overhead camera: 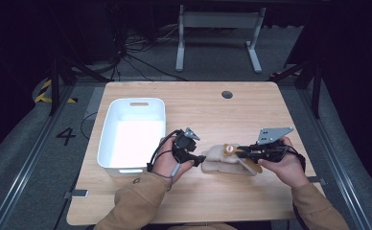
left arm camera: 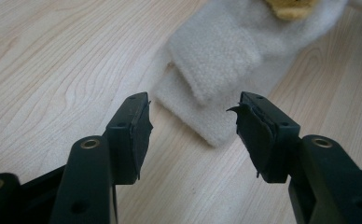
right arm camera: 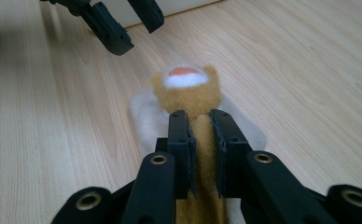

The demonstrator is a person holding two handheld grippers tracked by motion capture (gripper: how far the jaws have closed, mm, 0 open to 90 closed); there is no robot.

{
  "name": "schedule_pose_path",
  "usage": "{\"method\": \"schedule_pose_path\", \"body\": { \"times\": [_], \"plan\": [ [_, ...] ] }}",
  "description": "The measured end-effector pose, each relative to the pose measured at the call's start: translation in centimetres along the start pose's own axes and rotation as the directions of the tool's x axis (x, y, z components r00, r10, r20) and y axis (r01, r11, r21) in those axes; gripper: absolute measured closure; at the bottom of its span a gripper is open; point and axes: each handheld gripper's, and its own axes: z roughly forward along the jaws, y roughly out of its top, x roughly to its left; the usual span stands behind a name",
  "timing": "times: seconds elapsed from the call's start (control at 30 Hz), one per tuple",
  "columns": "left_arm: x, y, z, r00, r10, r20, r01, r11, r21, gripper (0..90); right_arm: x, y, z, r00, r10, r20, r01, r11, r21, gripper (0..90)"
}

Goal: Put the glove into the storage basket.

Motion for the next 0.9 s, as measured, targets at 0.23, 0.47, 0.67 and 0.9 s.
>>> {"method": "schedule_pose_path", "body": {
  "times": [0.23, 0.47, 0.67, 0.9],
  "plan": [
    [-0.2, 0.0, 0.4, 1.0000, 0.002, 0.007, -0.002, 0.9996, 0.029, 44.2, -0.5, -1.2, 1.4, 0.9995, -0.021, -0.025, 0.022, 0.997, 0.074, 76.1],
    [-0.6, 0.2, 0.9, 0.9996, 0.014, 0.023, -0.015, 0.9987, 0.049, 43.7, -0.6, -2.2, 2.2, 0.9983, -0.033, -0.048, 0.039, 0.991, 0.132, 68.6],
    [-0.9, 0.4, 1.3, 0.9991, 0.029, 0.030, -0.031, 0.9975, 0.064, 43.6, -0.4, -2.4, 2.1, 0.9981, -0.017, -0.059, 0.025, 0.991, 0.135, 57.9],
    [-1.1, 0.9, 1.8, 0.9983, 0.044, 0.039, -0.047, 0.9960, 0.077, 43.6, -0.7, -2.8, 0.2, 0.9989, 0.042, -0.018, -0.040, 0.994, 0.099, 51.2]
  ]
}}
